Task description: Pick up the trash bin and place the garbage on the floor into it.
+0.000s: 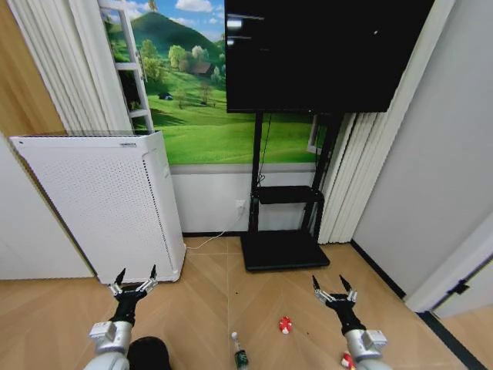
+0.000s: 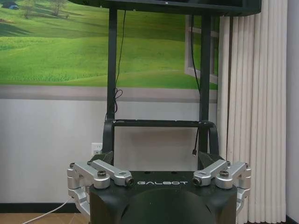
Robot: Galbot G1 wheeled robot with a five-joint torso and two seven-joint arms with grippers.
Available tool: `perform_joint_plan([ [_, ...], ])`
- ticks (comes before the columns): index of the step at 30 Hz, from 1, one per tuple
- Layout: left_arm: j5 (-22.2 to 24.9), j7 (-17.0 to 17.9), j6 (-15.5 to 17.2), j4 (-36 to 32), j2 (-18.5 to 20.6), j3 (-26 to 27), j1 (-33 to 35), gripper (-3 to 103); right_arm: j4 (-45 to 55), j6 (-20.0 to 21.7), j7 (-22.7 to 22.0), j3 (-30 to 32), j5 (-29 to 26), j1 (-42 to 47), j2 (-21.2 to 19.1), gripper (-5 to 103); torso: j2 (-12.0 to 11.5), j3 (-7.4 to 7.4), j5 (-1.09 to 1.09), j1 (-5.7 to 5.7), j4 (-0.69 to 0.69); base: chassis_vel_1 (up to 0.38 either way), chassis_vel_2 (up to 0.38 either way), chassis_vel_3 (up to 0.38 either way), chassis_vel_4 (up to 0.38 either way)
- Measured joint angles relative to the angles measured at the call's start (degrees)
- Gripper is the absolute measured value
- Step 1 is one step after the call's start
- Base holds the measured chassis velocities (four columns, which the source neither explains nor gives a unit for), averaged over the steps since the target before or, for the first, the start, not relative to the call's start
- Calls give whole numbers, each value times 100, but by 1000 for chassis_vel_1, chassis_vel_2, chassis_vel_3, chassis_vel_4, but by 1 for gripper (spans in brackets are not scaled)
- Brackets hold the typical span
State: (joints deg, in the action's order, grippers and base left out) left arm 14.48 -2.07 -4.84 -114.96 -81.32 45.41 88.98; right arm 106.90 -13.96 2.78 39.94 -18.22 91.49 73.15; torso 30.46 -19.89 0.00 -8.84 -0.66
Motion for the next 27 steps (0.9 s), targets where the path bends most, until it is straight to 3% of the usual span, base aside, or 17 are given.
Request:
perform_joint_plan([
  [27, 10, 6, -14, -66, 13, 31, 49, 100, 53, -60, 68, 11, 11, 48, -2, 100, -656, 420, 0, 235, 0, 0, 0, 0, 0],
])
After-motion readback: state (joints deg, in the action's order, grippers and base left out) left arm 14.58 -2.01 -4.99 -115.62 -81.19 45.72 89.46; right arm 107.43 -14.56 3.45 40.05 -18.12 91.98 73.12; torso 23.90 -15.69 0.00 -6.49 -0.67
